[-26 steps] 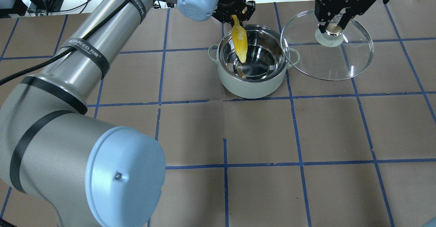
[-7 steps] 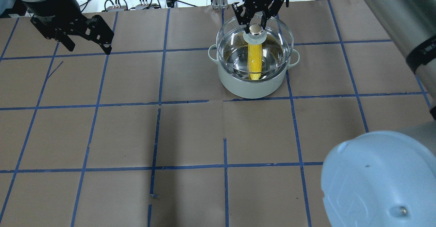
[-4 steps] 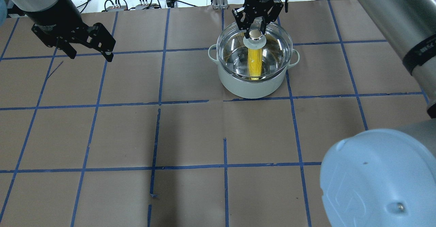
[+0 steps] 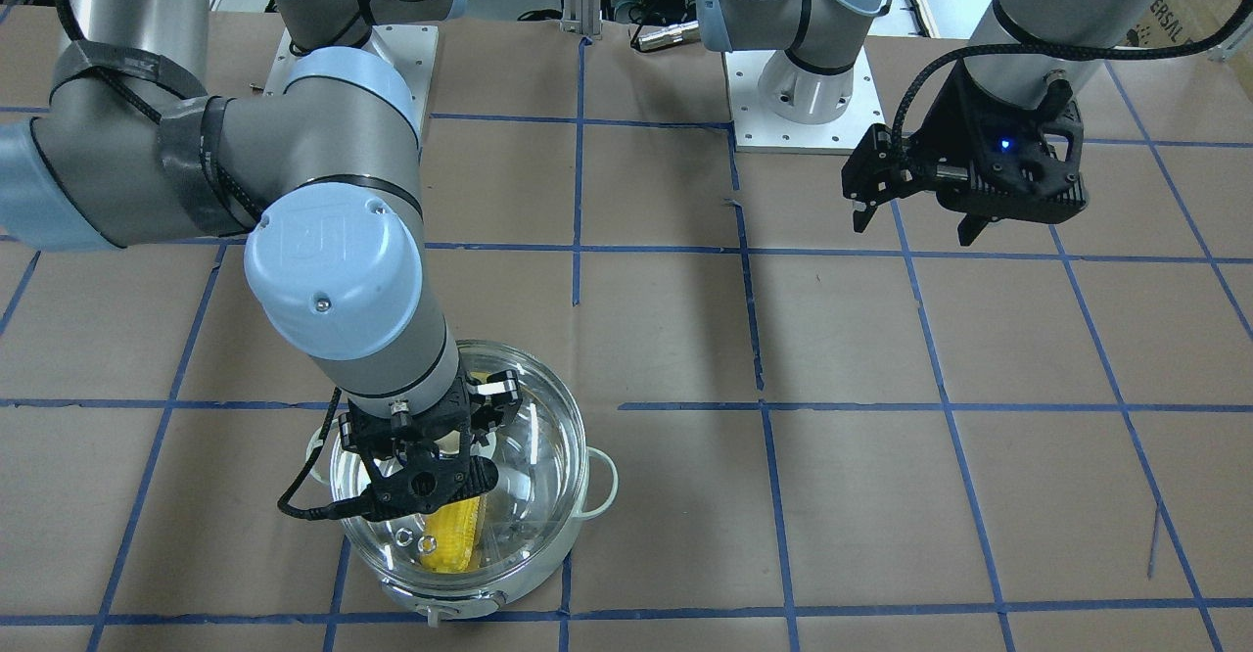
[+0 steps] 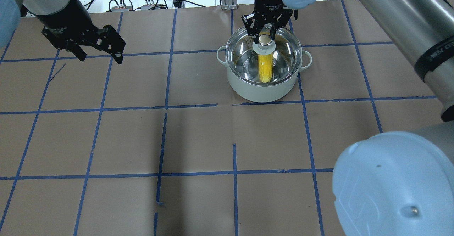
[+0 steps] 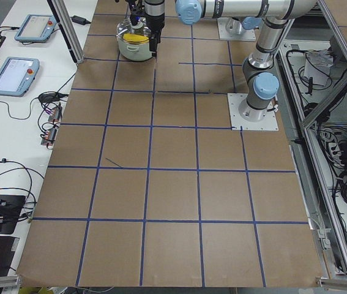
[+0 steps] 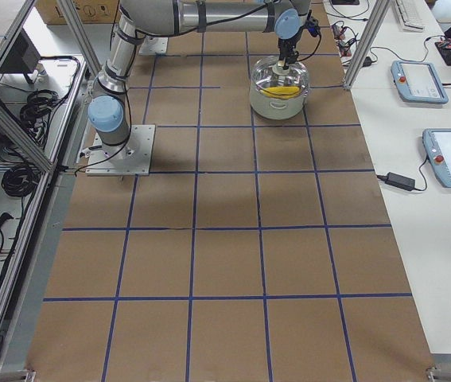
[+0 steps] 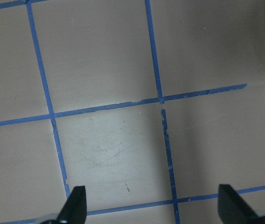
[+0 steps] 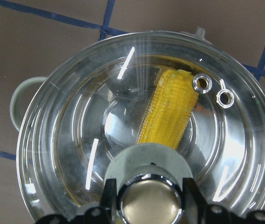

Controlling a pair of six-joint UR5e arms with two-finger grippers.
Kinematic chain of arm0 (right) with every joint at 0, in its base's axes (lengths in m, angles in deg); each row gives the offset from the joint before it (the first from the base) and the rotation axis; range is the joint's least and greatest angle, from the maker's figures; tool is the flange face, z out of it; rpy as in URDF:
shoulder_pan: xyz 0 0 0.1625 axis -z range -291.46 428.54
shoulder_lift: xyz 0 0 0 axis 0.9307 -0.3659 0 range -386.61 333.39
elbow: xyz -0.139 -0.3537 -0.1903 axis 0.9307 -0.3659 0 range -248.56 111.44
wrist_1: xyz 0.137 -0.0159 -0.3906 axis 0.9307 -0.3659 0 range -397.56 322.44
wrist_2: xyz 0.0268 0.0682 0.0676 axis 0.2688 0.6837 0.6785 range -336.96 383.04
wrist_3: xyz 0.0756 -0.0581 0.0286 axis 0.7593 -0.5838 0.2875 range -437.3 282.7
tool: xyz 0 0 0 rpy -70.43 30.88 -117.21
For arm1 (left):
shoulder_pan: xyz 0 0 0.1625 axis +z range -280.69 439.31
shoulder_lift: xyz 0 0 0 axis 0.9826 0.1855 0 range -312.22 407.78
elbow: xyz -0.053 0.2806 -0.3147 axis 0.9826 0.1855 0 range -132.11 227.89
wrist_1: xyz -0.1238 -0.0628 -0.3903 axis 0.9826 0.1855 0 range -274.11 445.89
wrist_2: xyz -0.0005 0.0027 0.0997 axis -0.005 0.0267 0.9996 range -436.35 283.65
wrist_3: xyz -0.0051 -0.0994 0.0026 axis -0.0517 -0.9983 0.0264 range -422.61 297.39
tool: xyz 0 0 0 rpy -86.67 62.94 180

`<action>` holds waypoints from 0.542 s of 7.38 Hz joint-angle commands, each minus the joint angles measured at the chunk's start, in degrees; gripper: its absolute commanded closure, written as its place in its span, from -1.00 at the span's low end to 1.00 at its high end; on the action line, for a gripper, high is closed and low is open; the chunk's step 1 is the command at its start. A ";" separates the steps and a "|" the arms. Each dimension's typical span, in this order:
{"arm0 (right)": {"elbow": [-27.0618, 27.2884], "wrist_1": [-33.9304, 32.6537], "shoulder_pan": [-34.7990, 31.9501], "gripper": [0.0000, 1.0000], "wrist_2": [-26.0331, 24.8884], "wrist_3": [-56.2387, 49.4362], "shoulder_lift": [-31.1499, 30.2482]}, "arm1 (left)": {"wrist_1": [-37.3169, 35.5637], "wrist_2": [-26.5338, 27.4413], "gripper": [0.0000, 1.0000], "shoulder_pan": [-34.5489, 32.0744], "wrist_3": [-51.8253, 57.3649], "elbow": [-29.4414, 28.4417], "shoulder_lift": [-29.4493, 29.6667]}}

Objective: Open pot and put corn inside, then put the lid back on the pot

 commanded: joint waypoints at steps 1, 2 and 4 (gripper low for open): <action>1.19 -1.04 0.06 0.15 -0.16 0.02 -0.14 | -0.03 0.04 -1.00 0.00 -0.41 0.18 -0.32; 1.19 -1.04 0.06 0.15 -0.16 0.11 -0.14 | -0.03 0.13 -1.00 0.00 -0.41 0.27 -0.41; 1.01 -1.22 -0.02 -0.01 -0.77 0.46 -0.14 | -0.03 0.13 -1.00 0.00 -0.41 0.36 -0.50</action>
